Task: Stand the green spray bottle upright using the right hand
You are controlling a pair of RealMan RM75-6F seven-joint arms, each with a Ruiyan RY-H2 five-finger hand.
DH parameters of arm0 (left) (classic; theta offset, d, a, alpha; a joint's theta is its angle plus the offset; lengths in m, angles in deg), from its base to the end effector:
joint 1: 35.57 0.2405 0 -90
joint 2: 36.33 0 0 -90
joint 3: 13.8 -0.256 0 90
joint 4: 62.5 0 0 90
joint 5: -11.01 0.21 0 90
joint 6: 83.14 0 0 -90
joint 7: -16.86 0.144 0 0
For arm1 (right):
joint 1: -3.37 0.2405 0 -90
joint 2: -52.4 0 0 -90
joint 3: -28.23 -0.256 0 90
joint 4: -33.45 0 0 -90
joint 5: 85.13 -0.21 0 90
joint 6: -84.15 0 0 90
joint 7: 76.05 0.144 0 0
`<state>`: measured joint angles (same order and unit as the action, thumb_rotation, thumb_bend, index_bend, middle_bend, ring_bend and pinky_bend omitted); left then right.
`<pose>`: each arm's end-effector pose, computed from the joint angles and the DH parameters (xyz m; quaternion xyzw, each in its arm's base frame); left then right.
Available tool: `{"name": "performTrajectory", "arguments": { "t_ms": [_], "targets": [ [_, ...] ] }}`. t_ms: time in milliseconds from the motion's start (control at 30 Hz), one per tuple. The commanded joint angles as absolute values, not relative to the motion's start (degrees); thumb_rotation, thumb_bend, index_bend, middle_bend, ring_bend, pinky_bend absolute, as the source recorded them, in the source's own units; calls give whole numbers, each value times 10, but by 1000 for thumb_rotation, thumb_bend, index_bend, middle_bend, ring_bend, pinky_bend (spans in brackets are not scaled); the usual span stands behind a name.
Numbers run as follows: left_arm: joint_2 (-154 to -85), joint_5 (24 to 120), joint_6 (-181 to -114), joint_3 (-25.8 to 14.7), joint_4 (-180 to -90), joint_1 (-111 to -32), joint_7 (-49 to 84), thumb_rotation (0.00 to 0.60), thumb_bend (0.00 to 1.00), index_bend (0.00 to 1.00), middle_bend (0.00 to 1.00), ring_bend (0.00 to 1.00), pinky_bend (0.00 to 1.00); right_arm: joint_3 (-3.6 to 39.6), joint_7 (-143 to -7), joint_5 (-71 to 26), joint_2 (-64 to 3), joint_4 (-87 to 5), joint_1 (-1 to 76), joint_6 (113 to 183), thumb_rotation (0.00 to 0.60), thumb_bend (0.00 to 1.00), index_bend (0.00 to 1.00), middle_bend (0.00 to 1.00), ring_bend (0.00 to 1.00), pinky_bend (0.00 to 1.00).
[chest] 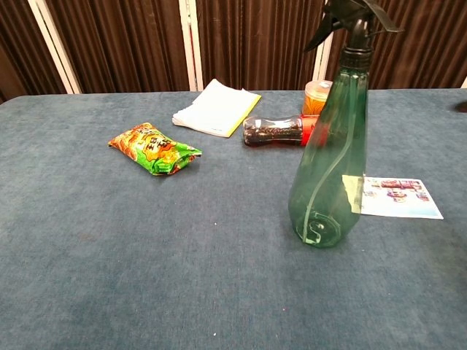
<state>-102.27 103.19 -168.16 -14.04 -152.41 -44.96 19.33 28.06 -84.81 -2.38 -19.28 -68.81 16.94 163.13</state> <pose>-0.2925 0.1927 0.1391 -0.6602 -0.3367 -0.3971 0.5414 -0.2447 -0.2040 0.0870 0.6280 -0.4390 0.4148 0.4907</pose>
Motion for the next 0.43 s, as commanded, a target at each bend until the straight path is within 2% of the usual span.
{"name": "performTrajectory", "arguments": {
  "t_ms": [33, 167, 433],
  "targets": [
    [-1018, 1037, -1692, -143, -1530, -443, 193, 600, 93, 0, 0, 0, 129, 312, -839, 15, -187, -509, 75, 1755, 600, 150, 0, 0, 0, 0],
    [-1015, 1049, -1704, -149, -1538, -436, 197, 600, 93, 0, 0, 0, 129, 298, -814, -73, -166, -513, 52, 1715, 600, 175, 0, 0, 0, 0],
    [-1015, 1067, -1723, -153, -1533, -427, 196, 600, 91, 0, 0, 0, 128, 294, -785, -53, -141, -534, 44, 1715, 600, 187, 0, 0, 0, 0]
  ]
}}
